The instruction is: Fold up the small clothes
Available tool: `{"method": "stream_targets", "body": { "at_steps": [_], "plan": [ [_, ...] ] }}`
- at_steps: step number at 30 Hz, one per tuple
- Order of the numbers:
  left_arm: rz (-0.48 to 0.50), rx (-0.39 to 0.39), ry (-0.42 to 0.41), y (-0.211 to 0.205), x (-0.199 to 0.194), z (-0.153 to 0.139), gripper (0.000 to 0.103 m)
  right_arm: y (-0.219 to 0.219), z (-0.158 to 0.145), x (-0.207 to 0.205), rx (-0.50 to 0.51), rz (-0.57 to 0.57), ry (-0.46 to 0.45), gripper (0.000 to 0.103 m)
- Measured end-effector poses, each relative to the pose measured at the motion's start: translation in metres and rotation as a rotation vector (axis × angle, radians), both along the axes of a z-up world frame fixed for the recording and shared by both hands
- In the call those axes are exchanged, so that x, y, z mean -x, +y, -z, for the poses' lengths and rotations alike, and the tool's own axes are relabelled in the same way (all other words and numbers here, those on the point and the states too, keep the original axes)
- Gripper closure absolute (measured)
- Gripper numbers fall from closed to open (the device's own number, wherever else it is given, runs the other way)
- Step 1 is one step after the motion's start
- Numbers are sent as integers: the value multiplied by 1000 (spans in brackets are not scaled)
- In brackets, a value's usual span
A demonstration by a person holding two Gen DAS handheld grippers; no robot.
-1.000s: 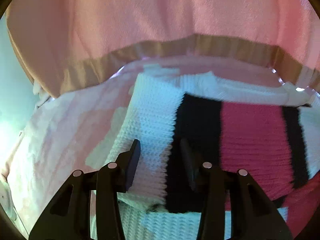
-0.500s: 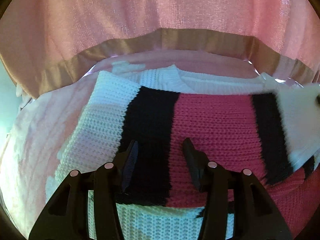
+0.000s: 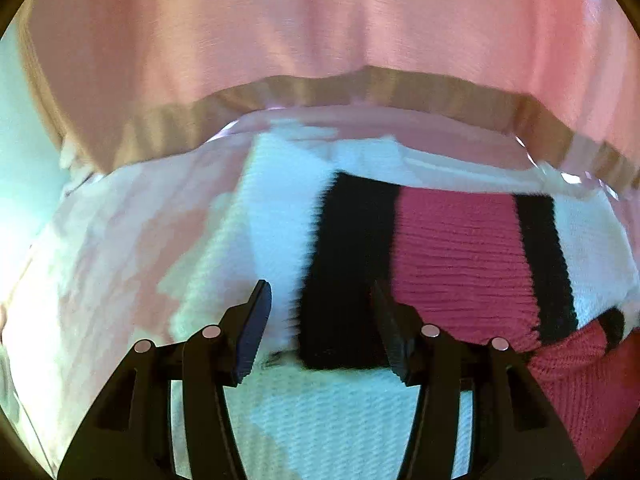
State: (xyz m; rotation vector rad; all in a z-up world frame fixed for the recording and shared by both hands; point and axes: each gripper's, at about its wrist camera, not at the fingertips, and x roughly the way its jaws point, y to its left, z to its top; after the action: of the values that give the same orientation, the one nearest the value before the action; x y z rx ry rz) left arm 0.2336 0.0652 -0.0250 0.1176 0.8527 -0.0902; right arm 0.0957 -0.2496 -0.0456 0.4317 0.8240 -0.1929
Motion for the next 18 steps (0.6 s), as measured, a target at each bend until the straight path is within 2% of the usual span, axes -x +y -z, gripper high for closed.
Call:
{"method": "stream_targets", "body": {
  "at_steps": [3, 5, 7, 10, 12, 13, 14, 15, 17, 18],
  "plan": [
    [-67, 83, -1, 31, -1, -6, 53, -11, 10, -3, -93, 36, -19, 53],
    [-98, 109, -6, 49, -2, -7, 53, -15, 12, -7, -144, 46, -23, 50],
    [-150, 137, -20, 65, -1, -10, 47, -8, 9, -3, -145, 40, -23, 49],
    [-210, 289, -16, 93, -2, -14, 45, -9, 13, -1, -193, 31, -42, 44],
    [-219, 308, 39, 97, -11, -5, 44, -10, 17, -3, -215, 31, -54, 42],
    [-207, 305, 65, 94, -15, 1, 44, -9, 17, -5, -204, 31, -55, 45],
    [-196, 298, 91, 89, -18, 9, 44, -6, 16, -7, -177, 31, -47, 52],
    [-181, 285, 125, 83, -22, 19, 49, -1, 14, -11, -130, 29, -29, 82],
    [-174, 291, 126, 78, -21, 19, 71, -3, 2, -6, -99, 43, -57, 86],
    [-163, 301, 134, 74, -21, 13, 74, -4, -7, -1, -55, 58, -79, 87]
  ]
}}
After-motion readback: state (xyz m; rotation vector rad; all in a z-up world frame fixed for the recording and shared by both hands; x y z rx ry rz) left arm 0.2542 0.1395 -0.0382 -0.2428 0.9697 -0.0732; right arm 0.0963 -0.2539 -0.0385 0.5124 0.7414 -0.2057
